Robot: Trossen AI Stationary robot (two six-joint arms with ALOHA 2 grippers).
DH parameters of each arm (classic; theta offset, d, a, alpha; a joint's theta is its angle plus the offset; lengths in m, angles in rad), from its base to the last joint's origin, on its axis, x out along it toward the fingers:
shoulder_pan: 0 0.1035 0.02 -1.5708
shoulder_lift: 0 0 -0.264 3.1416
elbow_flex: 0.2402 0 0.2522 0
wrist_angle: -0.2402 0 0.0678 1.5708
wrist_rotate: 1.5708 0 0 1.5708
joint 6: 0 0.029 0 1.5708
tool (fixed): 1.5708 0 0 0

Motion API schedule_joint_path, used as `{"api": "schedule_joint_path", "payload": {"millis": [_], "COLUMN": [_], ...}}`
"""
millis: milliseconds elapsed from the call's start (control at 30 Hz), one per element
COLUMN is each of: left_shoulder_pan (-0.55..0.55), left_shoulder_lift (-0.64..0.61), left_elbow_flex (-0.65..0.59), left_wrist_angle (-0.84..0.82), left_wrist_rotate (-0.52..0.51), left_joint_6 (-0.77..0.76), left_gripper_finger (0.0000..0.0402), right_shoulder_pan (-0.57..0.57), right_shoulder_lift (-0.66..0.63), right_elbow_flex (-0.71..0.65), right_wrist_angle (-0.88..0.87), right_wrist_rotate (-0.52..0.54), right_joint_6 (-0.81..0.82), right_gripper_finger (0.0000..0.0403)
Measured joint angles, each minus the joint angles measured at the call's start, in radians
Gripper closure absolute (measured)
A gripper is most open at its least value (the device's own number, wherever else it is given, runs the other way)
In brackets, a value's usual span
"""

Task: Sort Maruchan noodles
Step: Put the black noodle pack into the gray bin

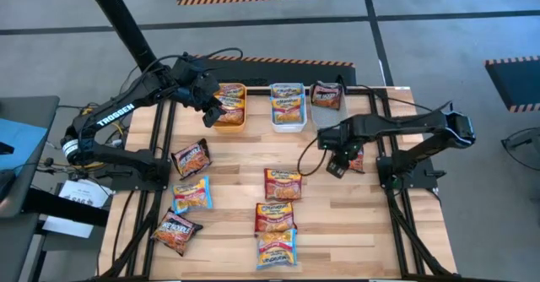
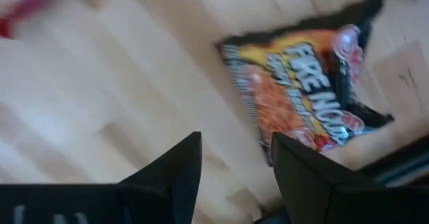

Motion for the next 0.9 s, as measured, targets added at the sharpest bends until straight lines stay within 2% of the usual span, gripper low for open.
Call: {"api": "schedule_joint_path", "payload": {"millis": [333, 767, 900], "left_shoulder_pan": [0.0, 0.0, 0.0], "left_shoulder_lift": [0.0, 0.0, 0.0], "left_elbow_flex": [0.0, 0.0, 0.0], "left_wrist_angle": [0.0, 0.0, 0.0], "left_wrist_rotate": [0.001, 0.003, 0.003], "left_joint_6": [-0.002, -0.004, -0.003], "left_gripper_finger": [0.022, 0.022, 0.022], "right_shoulder_pan": [-0.054, -0.142, -0.147], "right_shoulder_lift": [0.0, 0.001, 0.004], "right_elbow_flex": [-0.131, -0.25, -0.284], "right_wrist_angle": [0.022, 0.184, 0.249], "right_wrist_rotate": [0.101, 0.094, 0.061], "right_joint_6": [0.037, 0.037, 0.037], "right_gripper_finger": [0.0197, 0.0195, 0.0195]}}
